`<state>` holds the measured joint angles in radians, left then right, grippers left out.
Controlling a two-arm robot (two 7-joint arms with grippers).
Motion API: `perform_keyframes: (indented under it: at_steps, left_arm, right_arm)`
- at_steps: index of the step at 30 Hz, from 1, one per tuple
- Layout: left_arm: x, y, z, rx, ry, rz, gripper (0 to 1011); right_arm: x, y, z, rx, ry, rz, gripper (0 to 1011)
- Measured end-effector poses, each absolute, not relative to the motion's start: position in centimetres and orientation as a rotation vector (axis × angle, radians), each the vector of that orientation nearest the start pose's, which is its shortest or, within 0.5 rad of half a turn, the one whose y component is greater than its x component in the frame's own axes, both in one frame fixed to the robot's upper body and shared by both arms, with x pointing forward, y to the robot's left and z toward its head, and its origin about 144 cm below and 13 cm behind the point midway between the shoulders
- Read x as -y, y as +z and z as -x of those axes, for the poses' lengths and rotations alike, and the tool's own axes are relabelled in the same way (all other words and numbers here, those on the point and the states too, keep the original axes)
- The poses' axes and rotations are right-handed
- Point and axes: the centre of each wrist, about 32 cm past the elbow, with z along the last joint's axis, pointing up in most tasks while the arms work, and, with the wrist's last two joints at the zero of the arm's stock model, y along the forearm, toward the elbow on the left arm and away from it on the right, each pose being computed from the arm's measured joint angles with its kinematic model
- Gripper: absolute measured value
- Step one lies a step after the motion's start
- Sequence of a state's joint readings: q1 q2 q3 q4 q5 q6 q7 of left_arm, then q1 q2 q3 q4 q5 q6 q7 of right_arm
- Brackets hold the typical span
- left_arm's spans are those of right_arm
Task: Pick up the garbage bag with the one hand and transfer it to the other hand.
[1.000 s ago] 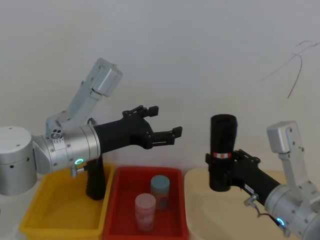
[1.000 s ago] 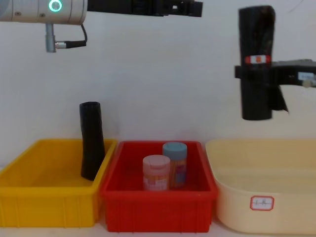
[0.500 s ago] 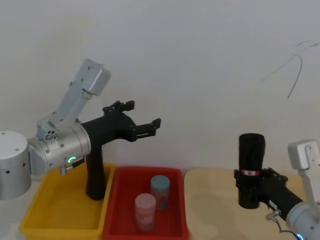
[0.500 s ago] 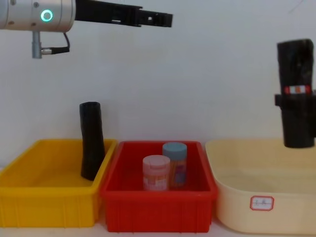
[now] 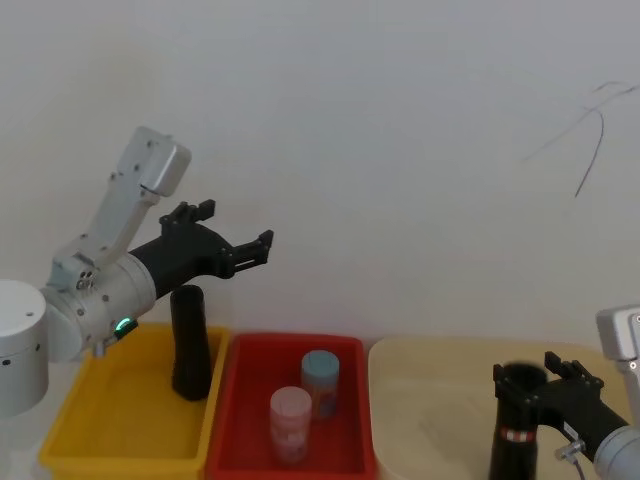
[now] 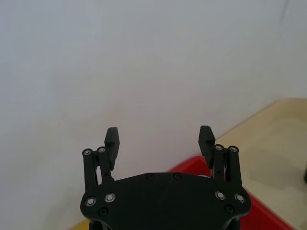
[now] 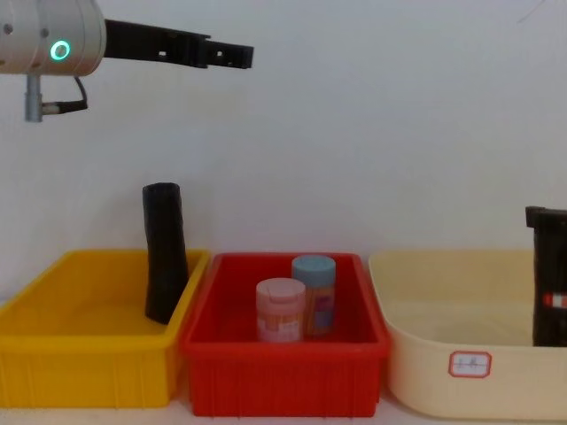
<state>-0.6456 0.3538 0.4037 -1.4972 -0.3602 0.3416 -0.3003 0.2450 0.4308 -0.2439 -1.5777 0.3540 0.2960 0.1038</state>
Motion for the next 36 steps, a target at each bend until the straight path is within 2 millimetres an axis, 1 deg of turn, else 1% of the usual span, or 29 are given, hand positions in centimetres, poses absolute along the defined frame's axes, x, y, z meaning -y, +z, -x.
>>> perform_keyframes:
  at_steps: [2, 3, 4, 6, 7, 9, 29, 36]
  left_arm:
    - [-22.00, 134.07, -58.06, 0.185, 0.983, -0.092, 1000]
    - [-22.04, 134.02, -58.05, 0.186, 0.990, -0.094, 1000]
    - [-22.11, 133.95, -58.02, 0.187, 1.002, -0.096, 1000]
    - [-22.17, 133.88, -58.00, 0.187, 1.012, -0.098, 1000]
    - [-22.22, 133.81, -57.98, 0.188, 1.022, -0.100, 1000]
    - [-22.26, 133.75, -57.96, 0.188, 1.030, -0.102, 1000]
    - [-22.51, 133.43, -57.84, 0.192, 1.081, -0.111, 1000]
    - [-22.54, 133.40, -57.83, 0.192, 1.086, -0.112, 1000]
  right_arm:
    - [28.07, 122.05, -51.36, -0.017, -1.269, 0.209, 824]
    - [28.14, 121.97, -51.34, -0.019, -1.273, 0.211, 841]
    - [28.16, 121.93, -51.33, -0.020, -1.275, 0.212, 891]
    - [28.22, 121.88, -51.32, -0.021, -1.277, 0.214, 923]
    - [28.28, 121.83, -51.31, -0.023, -1.280, 0.216, 967]
    - [28.31, 121.76, -51.29, -0.024, -1.282, 0.218, 996]
    - [28.61, 121.53, -51.22, -0.029, -1.296, 0.226, 1001]
    - [28.31, 122.44, -51.17, 0.002, -1.285, 0.202, 1001]
